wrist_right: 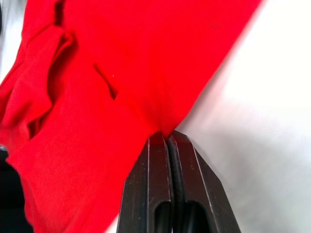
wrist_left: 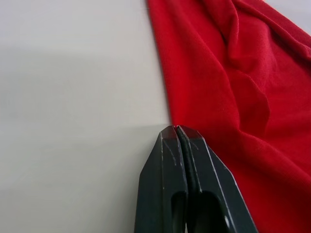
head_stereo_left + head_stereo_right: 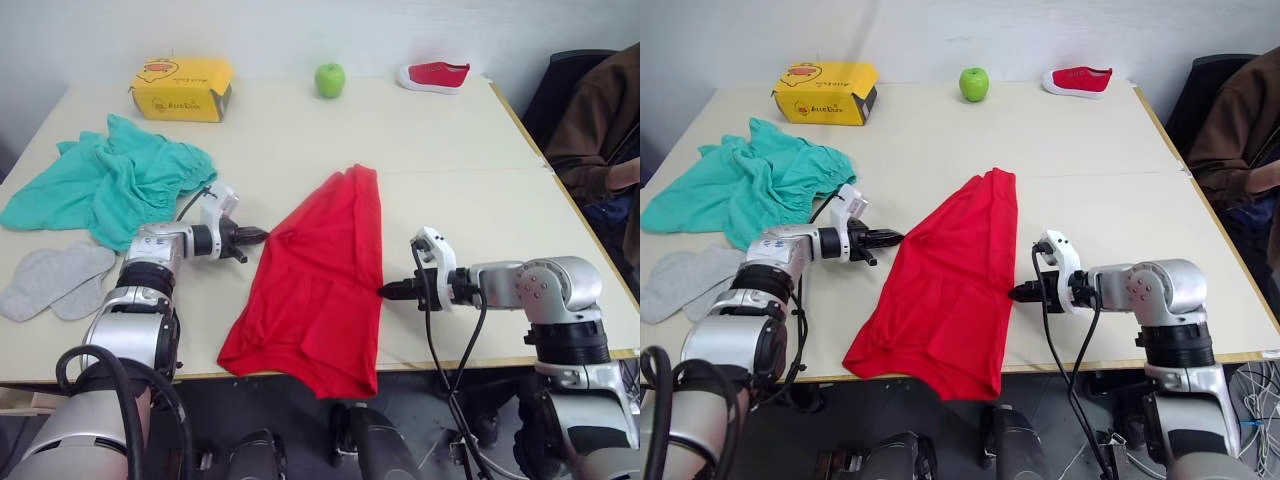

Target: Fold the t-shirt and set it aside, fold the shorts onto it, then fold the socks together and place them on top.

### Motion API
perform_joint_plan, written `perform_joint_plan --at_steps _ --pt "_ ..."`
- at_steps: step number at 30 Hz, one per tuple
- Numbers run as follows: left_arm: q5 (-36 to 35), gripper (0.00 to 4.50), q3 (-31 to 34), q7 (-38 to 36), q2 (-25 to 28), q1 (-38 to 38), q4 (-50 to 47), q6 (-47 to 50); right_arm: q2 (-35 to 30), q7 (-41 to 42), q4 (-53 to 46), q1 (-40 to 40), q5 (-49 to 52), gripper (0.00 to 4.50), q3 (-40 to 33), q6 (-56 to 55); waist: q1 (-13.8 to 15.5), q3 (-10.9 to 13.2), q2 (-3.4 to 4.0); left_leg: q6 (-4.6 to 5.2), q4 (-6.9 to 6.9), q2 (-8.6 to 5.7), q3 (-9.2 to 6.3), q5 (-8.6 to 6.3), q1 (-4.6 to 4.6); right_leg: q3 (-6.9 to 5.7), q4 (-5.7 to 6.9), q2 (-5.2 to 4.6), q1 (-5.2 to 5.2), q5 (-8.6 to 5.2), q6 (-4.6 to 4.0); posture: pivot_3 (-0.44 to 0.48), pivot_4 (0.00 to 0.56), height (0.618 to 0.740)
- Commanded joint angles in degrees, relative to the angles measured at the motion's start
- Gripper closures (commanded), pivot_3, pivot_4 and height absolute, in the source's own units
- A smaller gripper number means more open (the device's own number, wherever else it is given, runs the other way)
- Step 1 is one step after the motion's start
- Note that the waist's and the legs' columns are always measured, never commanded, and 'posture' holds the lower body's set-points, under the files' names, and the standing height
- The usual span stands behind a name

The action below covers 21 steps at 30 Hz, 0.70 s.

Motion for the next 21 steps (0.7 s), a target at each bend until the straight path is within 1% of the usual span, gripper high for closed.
perform_joint_plan --at_steps 1,4,7,9,12,15,17,18,19,21 --pt "-4.86 4.50 3.74 3.90 0.34 7.80 -18.46 7.97 -2.36 6.96 5.38 -3.50 -4.09 4.48 4.99 -6.12 -0.15 0.01 0.02 0.00 0.00 0.01 0.01 0.00 0.01 0.00 0.00 0.00 0.00 0.00 0.00 0.000 0.150 0.740" --pt "-7.37 4.50 6.79 10.32 -1.08 17.61 -34.66 13.43 -2.50 12.33 12.14 -8.04 -6.91 4.48 9.54 -8.28 -0.61 0.02 0.03 -0.01 0.00 0.02 0.02 0.00 0.03 0.03 0.04 -0.03 0.00 0.00 0.00 0.000 0.150 0.740" --pt "-9.00 4.50 8.56 15.30 -2.25 24.06 -45.13 16.96 -2.68 17.44 17.61 -12.01 -11.34 4.48 13.88 -13.49 -0.64 0.02 0.03 0.00 0.04 0.02 -0.02 0.00 0.05 0.02 0.06 -0.06 0.04 0.00 0.00 0.000 0.150 0.740" --pt "-10.02 4.50 9.13 17.52 -2.80 26.50 -49.63 18.82 -2.33 20.07 20.72 -14.45 -13.44 4.48 15.30 -16.12 -0.58 0.02 0.03 0.01 0.05 0.00 -0.01 0.00 0.07 0.03 0.05 -0.09 0.06 0.00 0.00 0.000 0.150 0.740" --pt "-10.20 4.50 8.52 20.11 -3.02 27.03 -51.35 20.21 -2.04 23.21 22.89 -16.08 -16.10 4.48 16.77 -19.33 -0.16 0.02 0.03 0.00 0.04 0.00 -0.02 0.00 0.07 0.02 0.04 -0.09 0.06 0.00 0.00 0.000 0.150 0.740" --pt "-10.15 4.50 8.10 21.17 -2.76 25.71 -49.39 19.06 -1.37 24.31 23.74 -16.17 -17.76 4.48 16.20 -20.94 0.41 0.02 0.04 0.00 0.04 -0.01 -0.02 0.00 0.06 0.02 0.02 -0.09 0.07 0.01 -0.01 0.000 0.150 0.740" --pt "-9.54 4.50 6.71 20.03 -1.71 24.19 -46.95 17.63 -1.27 24.03 22.94 -15.39 -17.83 4.48 14.97 -20.20 0.50 0.02 0.03 0.01 0.04 -0.01 -0.02 0.00 0.05 0.02 0.02 -0.09 0.05 0.01 -0.01 0.000 0.150 0.740" --pt "-9.32 4.12 5.93 19.17 -1.12 23.45 -45.97 17.09 -1.77 24.41 21.36 -14.50 -17.11 4.11 14.28 -18.80 0.58 0.02 0.03 0.00 0.04 -0.01 -0.02 0.00 0.05 0.01 0.02 -0.09 0.05 0.01 -0.01 0.000 0.150 0.740" --pt "-8.97 3.95 5.06 18.13 -0.29 22.93 -45.18 16.26 -2.39 24.81 19.39 -13.53 -16.37 3.92 13.67 -17.41 0.61 0.02 0.04 0.00 0.05 0.00 -0.03 0.00 0.04 0.00 0.02 -0.09 0.05 0.01 -0.01 0.000 0.150 0.740" --pt "-7.72 3.35 2.87 15.37 2.58 22.58 -44.64 14.29 -4.61 25.38 13.01 -10.28 -15.08 3.29 11.93 -16.01 0.62 0.02 0.04 0.00 0.03 -0.01 -0.03 0.00 0.02 -0.01 0.01 -0.09 0.04 0.01 -0.01 0.000 0.150 0.740"
